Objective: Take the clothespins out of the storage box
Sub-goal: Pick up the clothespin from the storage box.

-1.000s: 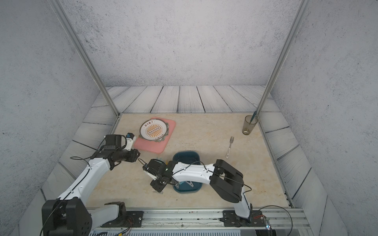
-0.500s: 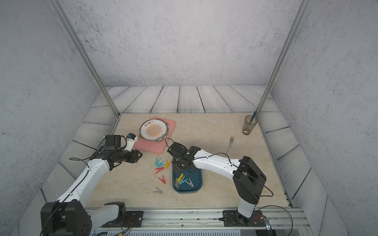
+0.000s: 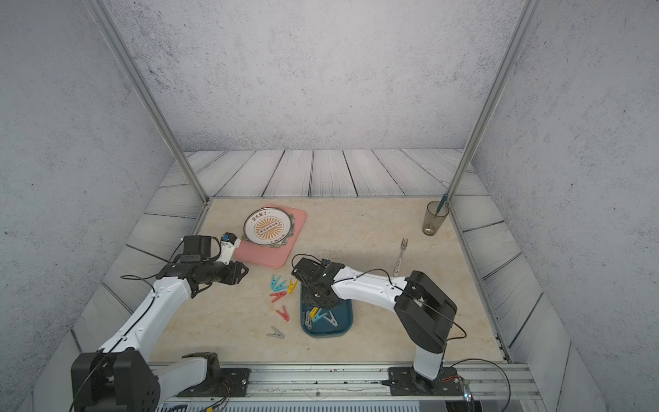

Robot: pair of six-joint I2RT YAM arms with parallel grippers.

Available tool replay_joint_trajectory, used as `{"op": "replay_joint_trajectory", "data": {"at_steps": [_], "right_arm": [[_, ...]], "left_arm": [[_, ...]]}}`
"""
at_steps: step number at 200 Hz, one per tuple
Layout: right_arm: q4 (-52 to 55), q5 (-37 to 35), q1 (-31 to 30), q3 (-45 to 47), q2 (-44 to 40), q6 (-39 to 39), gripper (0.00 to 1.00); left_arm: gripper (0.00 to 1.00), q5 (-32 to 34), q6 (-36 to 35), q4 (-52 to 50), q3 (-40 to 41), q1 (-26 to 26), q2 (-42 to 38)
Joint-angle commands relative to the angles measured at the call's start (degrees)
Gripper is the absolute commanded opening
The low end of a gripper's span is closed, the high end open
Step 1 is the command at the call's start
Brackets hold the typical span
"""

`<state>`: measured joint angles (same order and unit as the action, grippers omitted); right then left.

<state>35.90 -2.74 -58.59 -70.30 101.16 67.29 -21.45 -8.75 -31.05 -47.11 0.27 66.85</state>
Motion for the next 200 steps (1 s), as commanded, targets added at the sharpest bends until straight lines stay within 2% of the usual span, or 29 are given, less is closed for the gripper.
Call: {"op": "replay_joint_trajectory", "data": {"at_steps": [1,170,200], "right_arm": [[-0.5,1.6,-0.7,0.0,3.1,4.3,0.37],[1.1,-0.1,-2.0,-2.5,9.4,4.8,0.36],[1.5,-1.1,-2.0,-2.5,9.3,4.6,0.28]], "left_arm": [[0.49,-1.1,-0.4,-0.4,-0.6,0.5,0.4],[0.49,-0.8,-0.3,-0.2,-0.5,0.5,0.2],[0.49,-0.8,-0.4,-0.3,-0.5,0.5,0.1]]}}
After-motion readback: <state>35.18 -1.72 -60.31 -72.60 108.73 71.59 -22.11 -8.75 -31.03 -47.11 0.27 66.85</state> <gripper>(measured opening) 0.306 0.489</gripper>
